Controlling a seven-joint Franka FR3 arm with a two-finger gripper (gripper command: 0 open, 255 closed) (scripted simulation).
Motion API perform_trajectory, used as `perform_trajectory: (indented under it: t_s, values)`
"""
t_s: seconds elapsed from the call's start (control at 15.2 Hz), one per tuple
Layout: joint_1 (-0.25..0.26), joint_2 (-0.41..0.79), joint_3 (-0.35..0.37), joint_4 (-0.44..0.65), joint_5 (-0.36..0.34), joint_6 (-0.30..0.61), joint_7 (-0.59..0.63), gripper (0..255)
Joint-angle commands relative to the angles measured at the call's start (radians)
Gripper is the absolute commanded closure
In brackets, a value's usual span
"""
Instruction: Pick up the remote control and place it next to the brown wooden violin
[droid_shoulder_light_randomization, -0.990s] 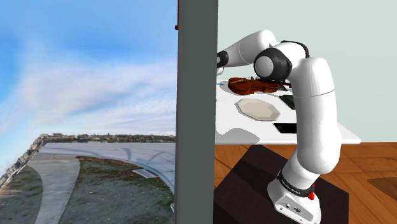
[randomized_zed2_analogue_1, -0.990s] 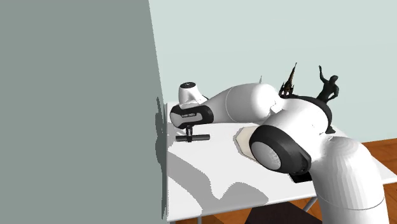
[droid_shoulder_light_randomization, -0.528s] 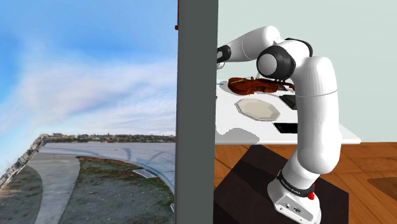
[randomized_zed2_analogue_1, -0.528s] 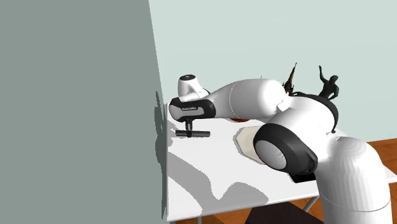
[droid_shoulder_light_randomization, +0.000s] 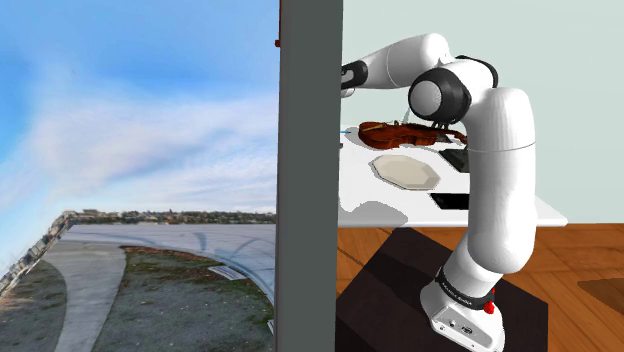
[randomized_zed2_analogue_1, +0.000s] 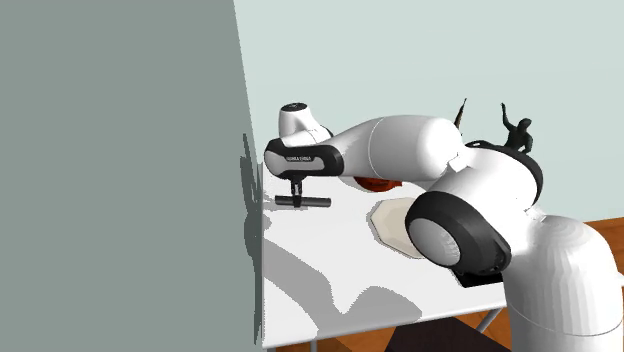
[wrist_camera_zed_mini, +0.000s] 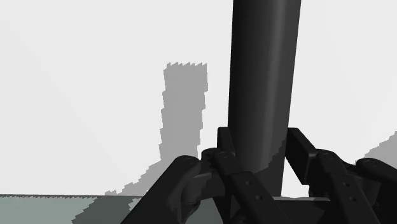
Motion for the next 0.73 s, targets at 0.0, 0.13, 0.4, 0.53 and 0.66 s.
perform_trajectory:
  t_s: [0.0,0.13,0.4,0.53,0.66]
  values:
    - [0.001,-0.011,-0.002,0.014,-0.003,-0.025,0.002,255]
    - [0.001,-0.018,-0.003,0.031,-0.005,-0.049,0.003,255]
    - [0.0,-0.029,-0.005,0.069,-0.009,-0.098,0.004,255]
    - [0.0,-0.033,-0.006,0.09,-0.01,-0.122,0.005,255]
    - [-0.001,-0.036,-0.007,0.113,-0.011,-0.148,0.005,255]
